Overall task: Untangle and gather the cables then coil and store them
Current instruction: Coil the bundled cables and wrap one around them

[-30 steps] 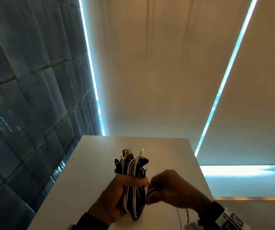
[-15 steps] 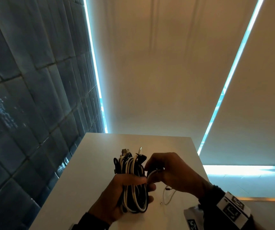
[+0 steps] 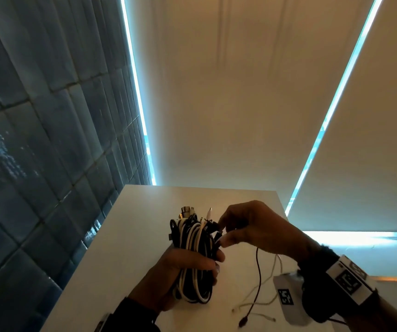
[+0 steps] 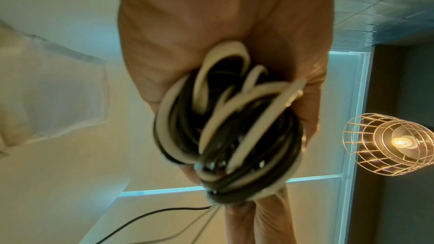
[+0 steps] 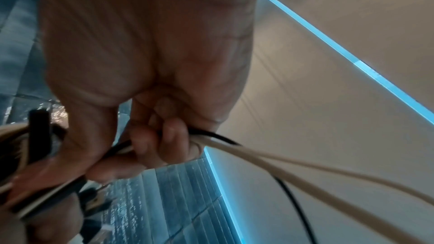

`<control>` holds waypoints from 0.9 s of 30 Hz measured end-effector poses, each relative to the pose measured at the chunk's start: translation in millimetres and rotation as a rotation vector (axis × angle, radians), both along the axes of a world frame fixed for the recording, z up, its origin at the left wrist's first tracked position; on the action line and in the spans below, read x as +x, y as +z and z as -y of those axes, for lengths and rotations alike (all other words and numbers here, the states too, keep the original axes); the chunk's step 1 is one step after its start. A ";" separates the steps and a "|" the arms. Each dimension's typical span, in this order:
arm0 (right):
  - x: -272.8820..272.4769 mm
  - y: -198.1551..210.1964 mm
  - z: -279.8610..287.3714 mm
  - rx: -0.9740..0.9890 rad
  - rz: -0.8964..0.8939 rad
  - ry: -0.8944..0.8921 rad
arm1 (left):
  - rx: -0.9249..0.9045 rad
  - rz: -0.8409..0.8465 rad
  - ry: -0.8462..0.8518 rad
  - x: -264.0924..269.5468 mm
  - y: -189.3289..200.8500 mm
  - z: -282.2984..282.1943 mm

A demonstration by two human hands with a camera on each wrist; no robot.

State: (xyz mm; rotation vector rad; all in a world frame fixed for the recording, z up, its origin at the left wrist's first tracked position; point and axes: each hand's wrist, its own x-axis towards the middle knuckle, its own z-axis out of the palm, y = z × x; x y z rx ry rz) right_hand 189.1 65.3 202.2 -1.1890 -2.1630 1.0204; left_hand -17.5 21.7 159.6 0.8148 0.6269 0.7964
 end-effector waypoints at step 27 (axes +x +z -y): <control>-49.6 3.1 29.9 0.388 -0.018 -0.270 | -0.250 0.127 0.169 19.4 -15.8 1.2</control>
